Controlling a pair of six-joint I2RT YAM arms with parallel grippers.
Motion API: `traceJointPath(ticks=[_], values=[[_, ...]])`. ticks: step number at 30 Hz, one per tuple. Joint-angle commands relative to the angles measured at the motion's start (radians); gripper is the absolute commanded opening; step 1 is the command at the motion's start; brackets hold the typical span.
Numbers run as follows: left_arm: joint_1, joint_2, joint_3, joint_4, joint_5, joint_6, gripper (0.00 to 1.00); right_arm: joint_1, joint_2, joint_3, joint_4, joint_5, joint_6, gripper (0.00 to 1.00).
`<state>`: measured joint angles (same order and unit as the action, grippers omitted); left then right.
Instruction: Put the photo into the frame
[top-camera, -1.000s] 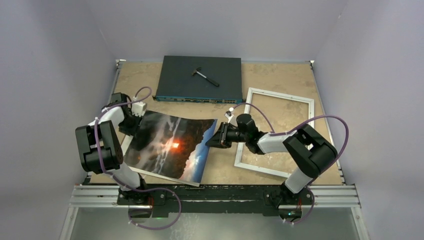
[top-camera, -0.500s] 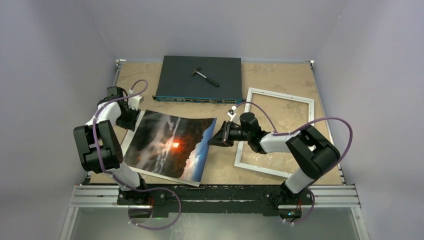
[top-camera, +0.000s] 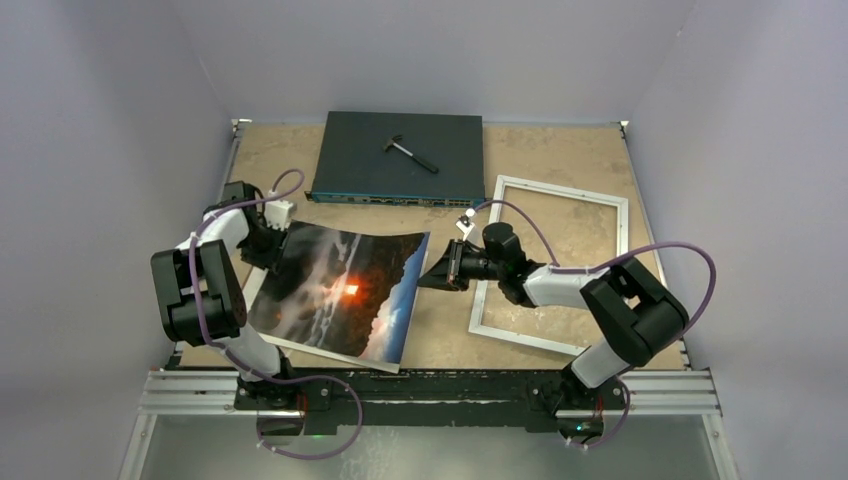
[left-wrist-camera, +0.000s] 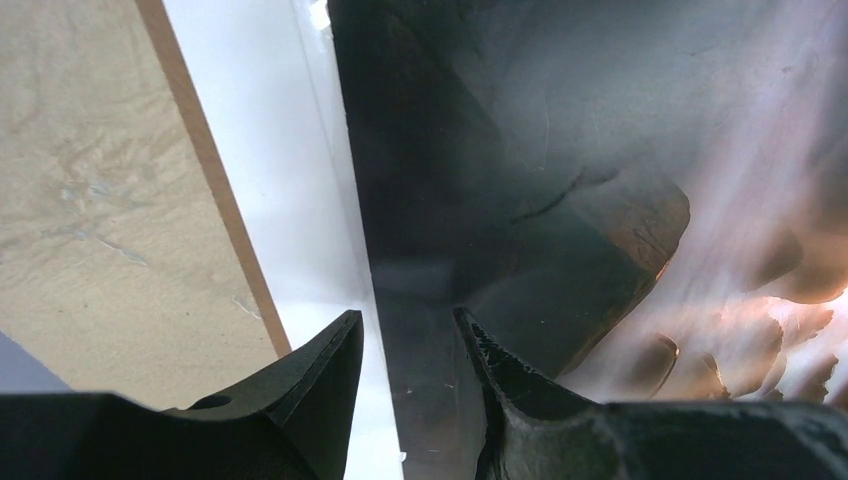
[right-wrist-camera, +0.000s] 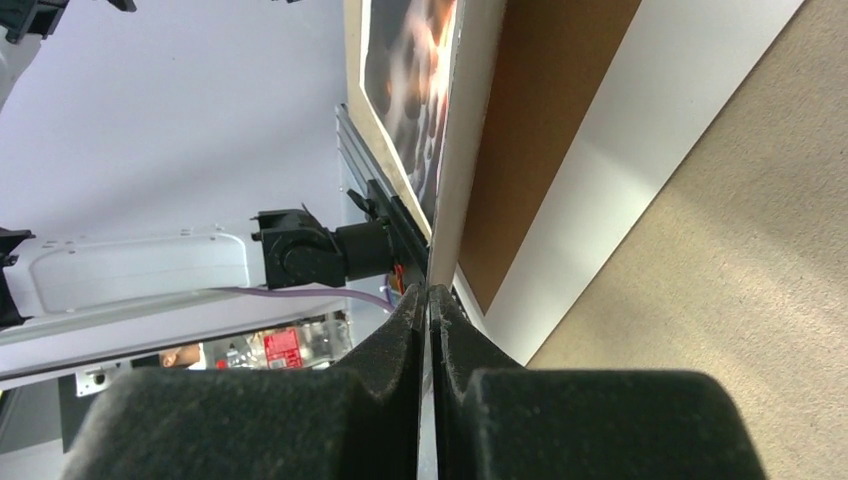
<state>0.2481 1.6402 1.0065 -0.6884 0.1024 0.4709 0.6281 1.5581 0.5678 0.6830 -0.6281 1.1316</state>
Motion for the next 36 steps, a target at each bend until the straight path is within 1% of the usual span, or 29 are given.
traceJointPath(ticks=[1,3,4,5,6,10,19,23,27,32,36], values=[[-0.002,-0.008,-0.029,0.036,0.020,-0.010,0.37,-0.004,0.018,0.021,0.018,-0.016,-0.022,0.05],[-0.001,0.009,-0.046,0.054,0.014,-0.007,0.36,-0.004,0.032,0.015,0.026,-0.013,-0.022,0.10],[-0.001,0.018,-0.054,0.061,0.012,-0.007,0.36,-0.003,0.038,0.013,0.029,-0.011,-0.024,0.10],[-0.001,0.023,-0.061,0.068,0.010,-0.007,0.36,-0.003,0.044,0.010,0.031,-0.005,-0.024,0.01],[-0.001,0.032,-0.066,0.074,0.007,-0.007,0.36,-0.004,0.045,0.008,0.030,0.001,-0.023,0.00],[-0.003,0.028,-0.068,0.077,0.004,-0.008,0.36,-0.003,0.015,0.002,0.007,0.002,-0.014,0.00],[-0.003,-0.030,0.043,-0.002,0.010,-0.002,0.37,-0.016,-0.083,0.052,-0.128,0.034,-0.069,0.00],[-0.002,-0.045,0.090,-0.024,0.010,-0.006,0.42,-0.030,-0.120,0.059,-0.171,0.038,-0.084,0.00],[-0.001,-0.042,0.101,-0.036,0.023,-0.013,0.46,-0.040,-0.167,0.107,-0.269,0.063,-0.135,0.00],[-0.002,-0.037,0.071,-0.027,0.027,-0.012,0.48,-0.043,-0.226,0.207,-0.444,0.111,-0.218,0.00],[-0.003,-0.030,0.041,-0.004,0.022,-0.008,0.48,-0.043,-0.254,0.277,-0.553,0.177,-0.278,0.00]])
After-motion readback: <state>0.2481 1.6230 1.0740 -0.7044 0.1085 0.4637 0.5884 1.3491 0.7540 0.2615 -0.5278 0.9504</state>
